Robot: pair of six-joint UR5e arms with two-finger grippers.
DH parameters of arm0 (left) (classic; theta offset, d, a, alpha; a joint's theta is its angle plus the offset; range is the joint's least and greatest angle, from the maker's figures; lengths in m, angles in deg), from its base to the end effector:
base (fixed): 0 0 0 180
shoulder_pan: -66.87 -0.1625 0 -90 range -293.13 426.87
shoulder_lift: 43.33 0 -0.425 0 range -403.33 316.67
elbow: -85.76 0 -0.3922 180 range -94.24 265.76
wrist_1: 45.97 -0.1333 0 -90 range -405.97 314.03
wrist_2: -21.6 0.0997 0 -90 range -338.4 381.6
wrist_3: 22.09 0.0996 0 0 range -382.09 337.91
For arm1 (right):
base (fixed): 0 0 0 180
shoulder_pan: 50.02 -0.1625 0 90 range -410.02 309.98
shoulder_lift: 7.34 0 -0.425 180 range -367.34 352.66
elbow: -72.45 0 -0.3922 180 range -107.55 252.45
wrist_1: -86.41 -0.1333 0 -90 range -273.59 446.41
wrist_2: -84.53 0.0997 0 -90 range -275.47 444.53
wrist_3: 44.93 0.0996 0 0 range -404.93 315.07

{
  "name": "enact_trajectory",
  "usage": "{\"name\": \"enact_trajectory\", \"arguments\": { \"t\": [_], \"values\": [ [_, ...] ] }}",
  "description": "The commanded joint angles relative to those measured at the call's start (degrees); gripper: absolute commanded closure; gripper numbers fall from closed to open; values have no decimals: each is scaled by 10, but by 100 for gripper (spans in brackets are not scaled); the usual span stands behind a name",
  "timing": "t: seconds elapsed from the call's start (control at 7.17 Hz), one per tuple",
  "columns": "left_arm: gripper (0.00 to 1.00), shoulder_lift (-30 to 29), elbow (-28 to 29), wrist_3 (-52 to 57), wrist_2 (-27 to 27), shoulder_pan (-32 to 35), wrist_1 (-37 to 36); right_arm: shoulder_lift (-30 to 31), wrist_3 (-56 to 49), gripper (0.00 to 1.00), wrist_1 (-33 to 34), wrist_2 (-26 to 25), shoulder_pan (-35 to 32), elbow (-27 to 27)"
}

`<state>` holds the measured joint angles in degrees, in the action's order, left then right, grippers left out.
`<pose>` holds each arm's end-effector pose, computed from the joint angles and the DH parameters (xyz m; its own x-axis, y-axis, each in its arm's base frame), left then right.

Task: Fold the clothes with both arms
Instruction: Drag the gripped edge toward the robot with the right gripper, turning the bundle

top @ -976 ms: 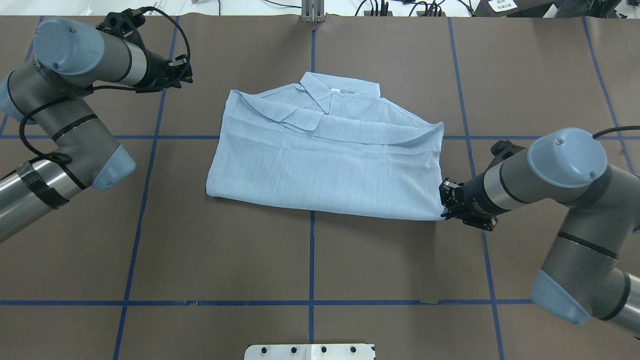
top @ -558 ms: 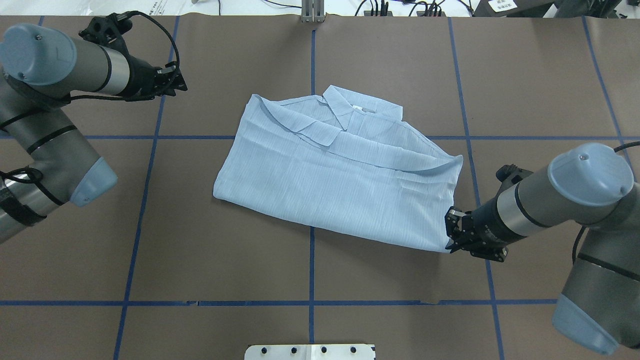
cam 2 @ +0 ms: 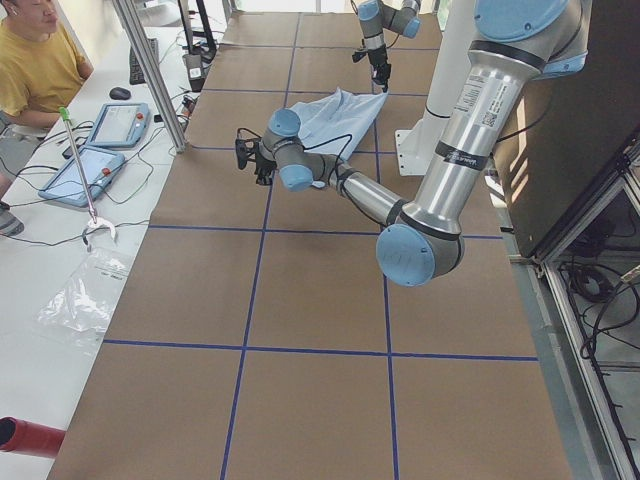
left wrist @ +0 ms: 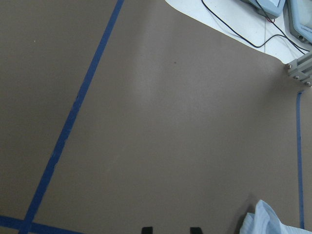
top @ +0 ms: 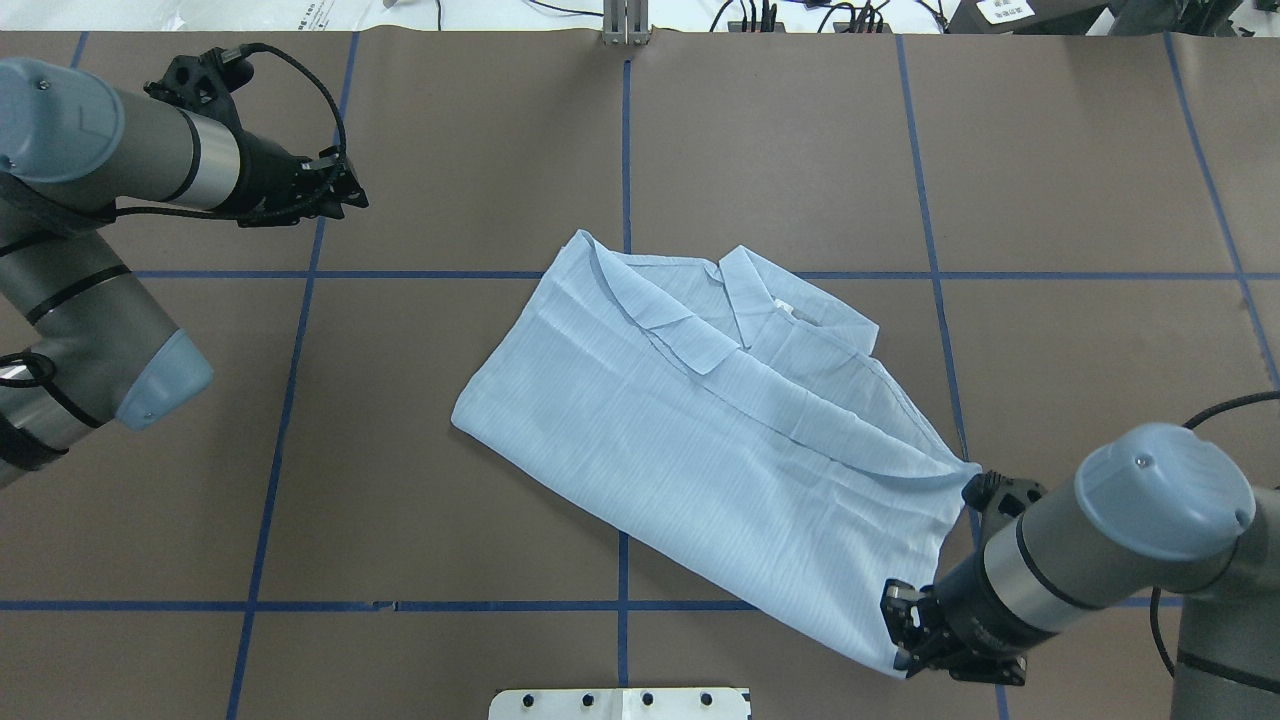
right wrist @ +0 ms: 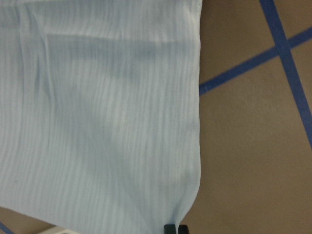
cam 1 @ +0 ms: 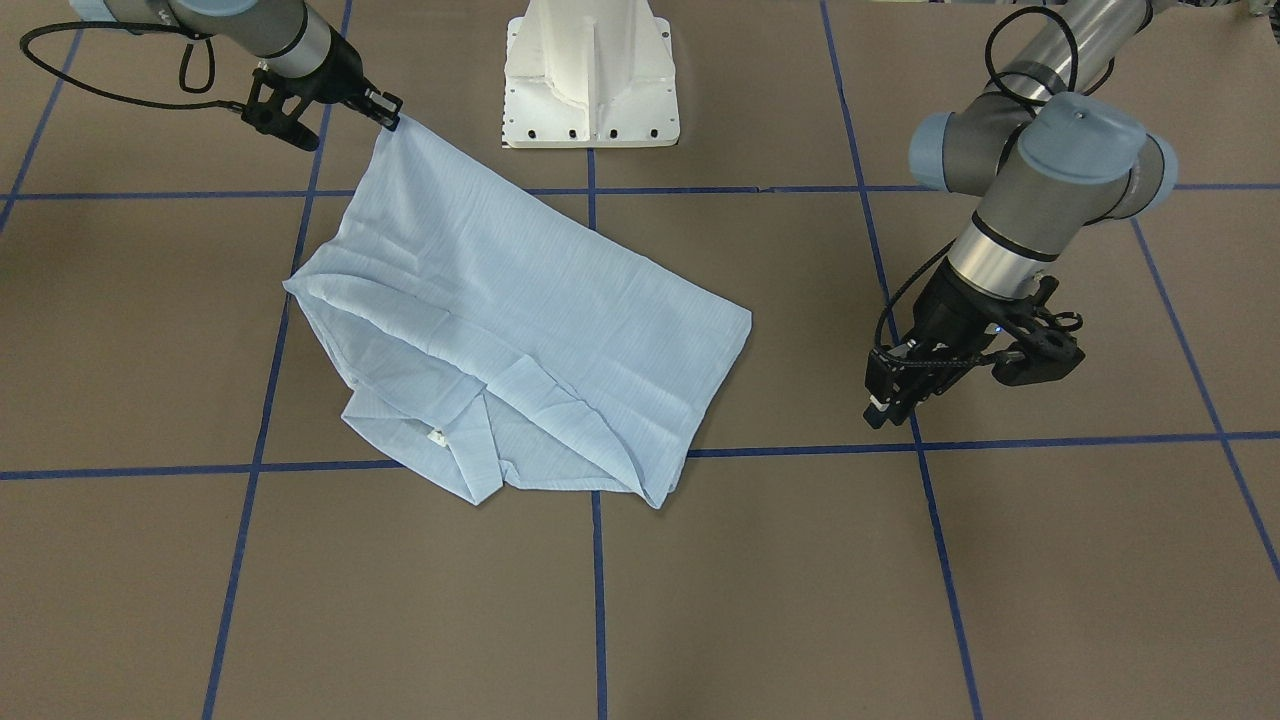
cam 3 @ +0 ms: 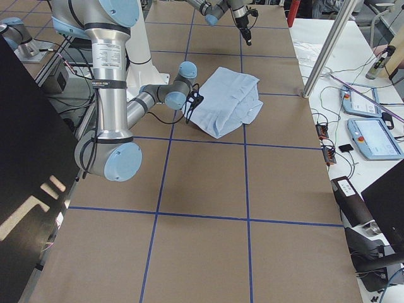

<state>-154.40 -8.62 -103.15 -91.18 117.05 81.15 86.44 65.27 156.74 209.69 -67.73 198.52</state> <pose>0.3335 -0.5479 0.3444 0.3673 -0.2167 -0.9045 0.4363 0.8990 -0.0383 -0.3857 -0.2029 0.3487 0.6142 0.4925 0.6166 -0.0306 0.7957 -0.6050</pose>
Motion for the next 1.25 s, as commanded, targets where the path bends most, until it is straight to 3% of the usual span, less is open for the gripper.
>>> {"name": "enact_trajectory", "arguments": {
  "t": [0.0, 0.14, 0.28, 0.42, 0.56, 0.84, 1.12],
  "values": [
    [56, 45, -45, -3, -45, -6, 1, 11, 32, 83, 0, -1, 89, 13],
    [53, 52, -56, -36, -81, -13, 1, 12, 38, 1, 1, -3, 106, 15],
    [49, 52, -66, -95, -82, -52, 2, 10, 38, 0, 0, -3, 90, 16],
    [39, 49, -72, -146, -78, -85, 2, 7, 38, 0, 0, -1, 45, 20],
    [38, 49, -76, -184, -77, -108, 1, 4, 38, 0, -1, -1, -23, 18],
    [37, 47, -70, -220, -36, -167, 0, -60, -9, 0, -1, -10, -172, -52],
    [35, 44, -64, -252, -28, -209, 0, -124, -94, 0, -2, -12, -247, -138]
  ]
}}
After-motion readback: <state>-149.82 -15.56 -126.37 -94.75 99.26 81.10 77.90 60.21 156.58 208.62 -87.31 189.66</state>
